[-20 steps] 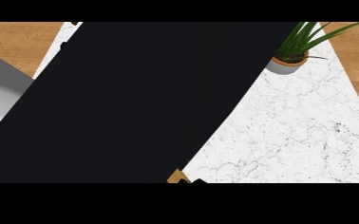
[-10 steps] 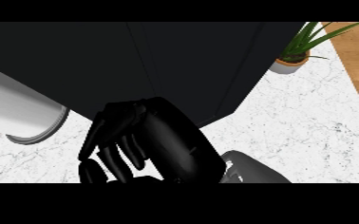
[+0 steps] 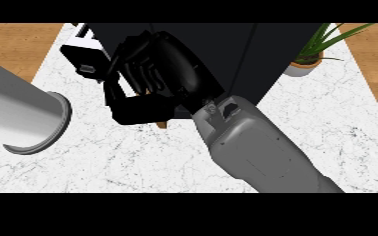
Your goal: Pick up the wine, place it into the cabinet and close the cabinet
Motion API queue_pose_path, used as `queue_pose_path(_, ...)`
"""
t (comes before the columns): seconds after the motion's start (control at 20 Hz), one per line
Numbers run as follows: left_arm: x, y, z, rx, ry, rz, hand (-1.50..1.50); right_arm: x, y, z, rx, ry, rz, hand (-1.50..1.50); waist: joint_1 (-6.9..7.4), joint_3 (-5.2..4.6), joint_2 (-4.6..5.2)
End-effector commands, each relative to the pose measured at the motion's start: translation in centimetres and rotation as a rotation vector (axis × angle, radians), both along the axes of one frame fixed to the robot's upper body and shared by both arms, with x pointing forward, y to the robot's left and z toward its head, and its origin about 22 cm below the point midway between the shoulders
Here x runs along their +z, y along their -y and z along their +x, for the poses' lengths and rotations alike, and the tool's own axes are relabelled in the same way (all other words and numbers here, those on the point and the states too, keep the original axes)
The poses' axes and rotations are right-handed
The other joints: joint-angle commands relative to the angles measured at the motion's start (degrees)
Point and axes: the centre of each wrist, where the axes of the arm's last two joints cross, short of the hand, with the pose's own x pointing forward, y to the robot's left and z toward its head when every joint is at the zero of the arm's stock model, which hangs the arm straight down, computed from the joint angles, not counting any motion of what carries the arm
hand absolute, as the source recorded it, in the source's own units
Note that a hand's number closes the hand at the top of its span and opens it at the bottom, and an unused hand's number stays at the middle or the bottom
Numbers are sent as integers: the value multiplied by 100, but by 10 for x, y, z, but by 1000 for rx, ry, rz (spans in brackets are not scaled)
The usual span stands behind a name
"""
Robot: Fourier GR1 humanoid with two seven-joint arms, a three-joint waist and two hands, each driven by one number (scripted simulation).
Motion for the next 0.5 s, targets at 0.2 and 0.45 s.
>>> queue_pose_path(0.2,-5,17,20,-57,-44,0,-150,-9,39,62,-69,4,-7,150,-82,7,46)
queue_pose_path(0.45,-12,36,25,-49,-48,-17,-150,-7,31,66,-107,22,-19,150,-74,5,34)
